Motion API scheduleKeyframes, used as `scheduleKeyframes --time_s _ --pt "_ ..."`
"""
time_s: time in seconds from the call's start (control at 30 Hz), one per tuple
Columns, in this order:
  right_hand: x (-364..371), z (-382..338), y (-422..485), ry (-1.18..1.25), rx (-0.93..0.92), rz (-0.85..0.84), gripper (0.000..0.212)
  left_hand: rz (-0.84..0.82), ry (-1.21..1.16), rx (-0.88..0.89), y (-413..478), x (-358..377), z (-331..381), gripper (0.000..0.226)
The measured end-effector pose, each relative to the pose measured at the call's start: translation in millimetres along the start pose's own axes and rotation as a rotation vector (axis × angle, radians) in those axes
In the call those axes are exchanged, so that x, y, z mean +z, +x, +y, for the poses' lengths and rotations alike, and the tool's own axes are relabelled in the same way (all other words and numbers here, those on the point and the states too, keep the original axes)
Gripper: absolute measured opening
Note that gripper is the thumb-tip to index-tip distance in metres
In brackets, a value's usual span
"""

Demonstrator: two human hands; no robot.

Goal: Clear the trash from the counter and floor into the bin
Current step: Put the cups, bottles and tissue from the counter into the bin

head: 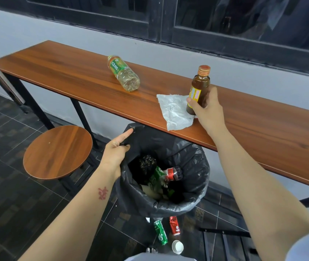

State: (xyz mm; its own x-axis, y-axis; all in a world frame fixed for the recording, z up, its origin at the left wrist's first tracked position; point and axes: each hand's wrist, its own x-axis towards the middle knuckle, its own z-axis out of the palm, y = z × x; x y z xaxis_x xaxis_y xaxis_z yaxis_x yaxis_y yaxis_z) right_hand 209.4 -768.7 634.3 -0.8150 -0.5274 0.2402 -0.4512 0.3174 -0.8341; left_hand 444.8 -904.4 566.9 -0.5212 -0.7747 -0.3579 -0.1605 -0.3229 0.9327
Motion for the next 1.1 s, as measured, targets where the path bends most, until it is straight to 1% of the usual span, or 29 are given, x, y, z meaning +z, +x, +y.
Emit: scheduleKeyframes --time_s 0.33,0.67,0.87,1.03,1.1 --pt "11.0 -28.7 -67.2 0.097 0.015 0.01 0.046 -0.03 -0.005 0.019 -29.5 -34.2 6.5 0.054" --pt "42.1 -54.6 -161.2 0.136 0.009 -0.045 0.04 0.001 0.057 0.056 -66.4 -75.5 9.8 0.052" --pt "77.2 -36.9 -201.2 0.1 0.102 -0.215 0.053 -0.012 0.053 0.05 -83.7 -91.3 9.9 0.052" --pt "96.7 -19.5 -213.3 -0.074 0.165 -0.41 0.048 -0.004 0.08 0.063 -88.8 -98.7 7.6 0.053" --pt "102.4 -12.9 -211.9 -0.152 0.157 -0.446 0.048 -0.005 0.094 0.073 -89.0 -100.0 7.3 0.053"
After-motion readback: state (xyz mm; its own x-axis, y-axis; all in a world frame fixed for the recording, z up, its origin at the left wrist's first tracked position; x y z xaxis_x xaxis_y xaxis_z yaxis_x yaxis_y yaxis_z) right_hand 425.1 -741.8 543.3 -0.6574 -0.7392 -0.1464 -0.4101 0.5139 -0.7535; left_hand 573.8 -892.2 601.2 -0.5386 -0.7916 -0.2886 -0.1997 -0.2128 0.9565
